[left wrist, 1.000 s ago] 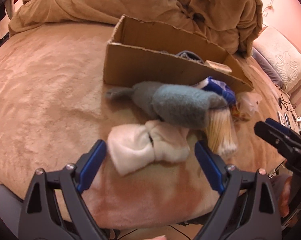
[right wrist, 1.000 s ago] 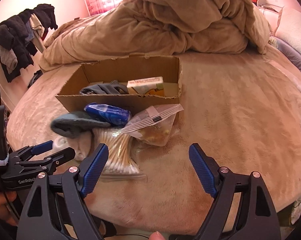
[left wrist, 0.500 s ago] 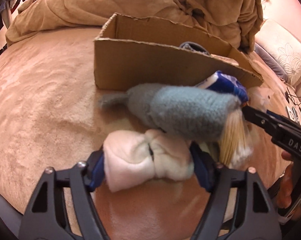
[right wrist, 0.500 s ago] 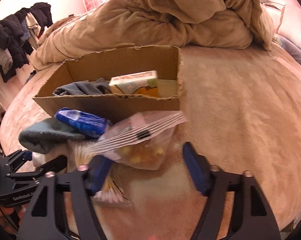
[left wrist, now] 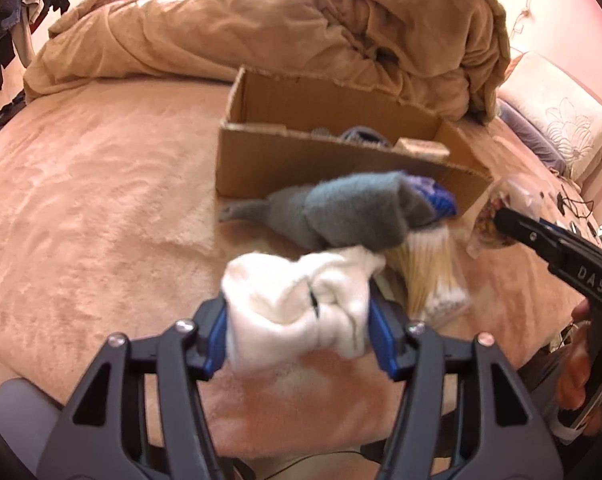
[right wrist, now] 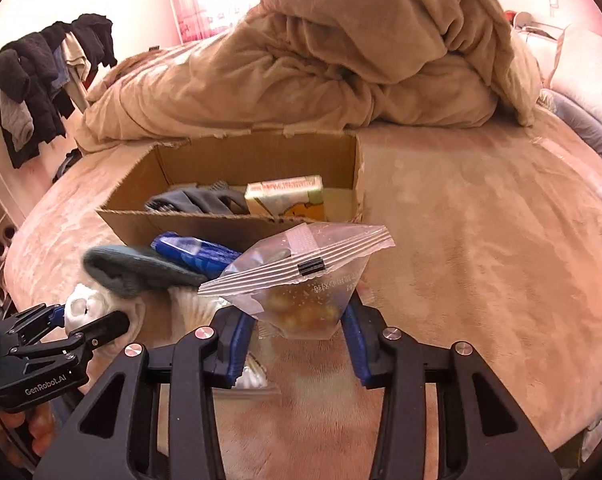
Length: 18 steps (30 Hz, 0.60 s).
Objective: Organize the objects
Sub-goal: 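Grasp the snack zip bag with the right tool while the left tool grasps the white sock, then place the zip bag and white sock into the box and open both tools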
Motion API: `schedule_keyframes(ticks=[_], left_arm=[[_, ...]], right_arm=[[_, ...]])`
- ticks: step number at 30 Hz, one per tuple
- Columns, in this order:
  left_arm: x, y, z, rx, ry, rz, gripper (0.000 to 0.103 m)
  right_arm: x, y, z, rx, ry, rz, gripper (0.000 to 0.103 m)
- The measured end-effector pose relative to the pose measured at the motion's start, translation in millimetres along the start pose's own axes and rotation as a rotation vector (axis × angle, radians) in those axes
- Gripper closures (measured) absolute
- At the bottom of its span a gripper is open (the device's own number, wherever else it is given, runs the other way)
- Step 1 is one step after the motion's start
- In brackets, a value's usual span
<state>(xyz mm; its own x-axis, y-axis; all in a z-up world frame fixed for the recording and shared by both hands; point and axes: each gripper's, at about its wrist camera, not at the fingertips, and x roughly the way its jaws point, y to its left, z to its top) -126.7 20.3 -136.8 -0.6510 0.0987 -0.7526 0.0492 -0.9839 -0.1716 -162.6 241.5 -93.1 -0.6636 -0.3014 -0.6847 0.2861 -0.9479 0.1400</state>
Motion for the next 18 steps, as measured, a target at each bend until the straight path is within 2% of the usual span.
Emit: schedule_keyframes(ticks=[12, 18], left_arm=[[-72, 4, 14, 0.002, -0.104, -0.023, 0.044], [-98, 1, 33, 0.009, -0.151, -0.032, 0.044]], right_arm=[[-71, 9, 13, 0.006, -0.087, -0.012, 0.059], [-94, 11, 25, 0.011, -0.119, -0.021, 0.059]])
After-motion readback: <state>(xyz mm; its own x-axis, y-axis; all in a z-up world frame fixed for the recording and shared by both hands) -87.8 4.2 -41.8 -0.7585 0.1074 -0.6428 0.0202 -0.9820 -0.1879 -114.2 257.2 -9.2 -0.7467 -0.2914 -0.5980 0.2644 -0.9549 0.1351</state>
